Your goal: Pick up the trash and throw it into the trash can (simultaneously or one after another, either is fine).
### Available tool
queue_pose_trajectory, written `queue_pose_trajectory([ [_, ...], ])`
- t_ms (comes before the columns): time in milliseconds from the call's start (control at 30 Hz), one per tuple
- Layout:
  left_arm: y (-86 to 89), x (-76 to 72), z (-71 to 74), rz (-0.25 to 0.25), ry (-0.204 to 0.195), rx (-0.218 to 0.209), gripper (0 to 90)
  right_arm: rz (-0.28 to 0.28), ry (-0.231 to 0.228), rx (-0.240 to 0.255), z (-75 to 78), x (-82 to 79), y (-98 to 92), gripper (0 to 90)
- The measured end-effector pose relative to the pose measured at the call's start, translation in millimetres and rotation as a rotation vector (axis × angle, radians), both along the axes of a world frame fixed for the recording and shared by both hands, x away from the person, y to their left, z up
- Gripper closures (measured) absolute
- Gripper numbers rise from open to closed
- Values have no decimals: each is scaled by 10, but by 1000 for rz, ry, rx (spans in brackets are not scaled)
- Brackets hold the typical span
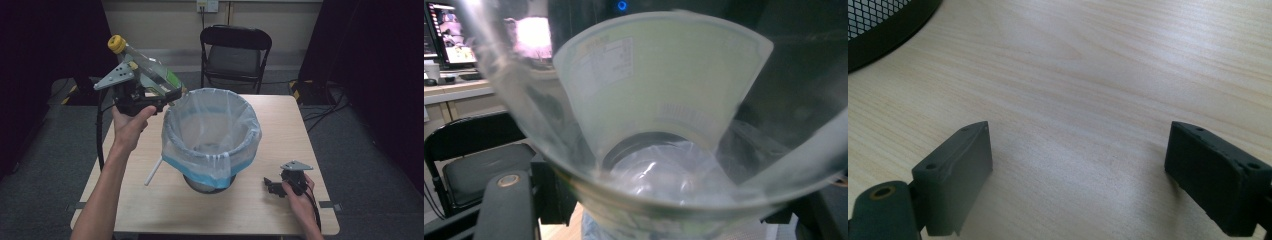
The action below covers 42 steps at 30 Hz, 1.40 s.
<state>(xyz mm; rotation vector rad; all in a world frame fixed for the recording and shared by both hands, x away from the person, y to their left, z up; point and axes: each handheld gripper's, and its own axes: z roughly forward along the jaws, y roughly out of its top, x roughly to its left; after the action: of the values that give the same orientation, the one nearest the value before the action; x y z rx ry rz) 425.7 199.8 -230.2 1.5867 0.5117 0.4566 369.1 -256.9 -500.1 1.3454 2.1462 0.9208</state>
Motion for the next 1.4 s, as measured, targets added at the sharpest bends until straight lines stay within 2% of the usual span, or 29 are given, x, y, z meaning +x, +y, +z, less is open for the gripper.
queue_pose_trajectory([
  [100, -63, 25, 11, -44, 23, -27, 278, 0, 0, 0, 0, 0, 0, 108],
  [267, -184, 43, 43, -74, 37, -8, 277, 0, 0, 0, 0, 0, 0, 108],
  [367, -253, 63, 58, -97, 57, -15, 276, 0, 0, 0, 0, 0, 0, 108],
  [467, -322, 82, 79, -125, 67, 22, 274, 0, 0, 0, 0, 0, 0, 108],
  [533, -368, 85, 87, -123, 64, 38, 257, 0, 0, 0, 0, 0, 0, 108],
  [567, -377, 94, 95, -120, 63, 33, 248, 0, 0, 0, 0, 0, 0, 108],
  [600, -373, 100, 103, -129, 71, 4, 243, 0, 0, 0, 0, 0, 0, 108],
  [633, -346, 108, 114, -152, 73, -44, 245, 0, 0, 0, 0, 0, 0, 108],
  [667, -327, 105, 129, -174, 76, -67, 280, 0, 0, 0, 0, 0, 0, 108],
  [700, -317, 94, 145, -162, 68, -58, 279, 0, 0, 0, 0, 0, 0, 108],
  [767, -300, 79, 150, -122, 55, -16, 205, 0, 0, 0, 0, 0, 0, 108],
  [833, -277, 82, 141, -120, 67, -14, 163, 0, 0, 0, 0, 0, 0, 108],
  [933, -204, 87, 102, -112, 63, -26, 155, -2, 5, 4, 1, 1, -1, 107],
  [967, -167, 105, 73, -104, 69, -41, 155, 0, 1, 0, 0, 2, -5, 108],
  [1133, -68, 130, 18, -80, 81, -58, 156, -2, 2, 0, 0, 1, -4, 108],
  [1300, 28, 125, -11, -51, 78, -57, 158, -2, 1, 1, 0, 1, -3, 107],
  [1400, 111, 118, -26, -44, 82, -85, 170, -5, 5, 2, 0, -3, -2, 108],
])
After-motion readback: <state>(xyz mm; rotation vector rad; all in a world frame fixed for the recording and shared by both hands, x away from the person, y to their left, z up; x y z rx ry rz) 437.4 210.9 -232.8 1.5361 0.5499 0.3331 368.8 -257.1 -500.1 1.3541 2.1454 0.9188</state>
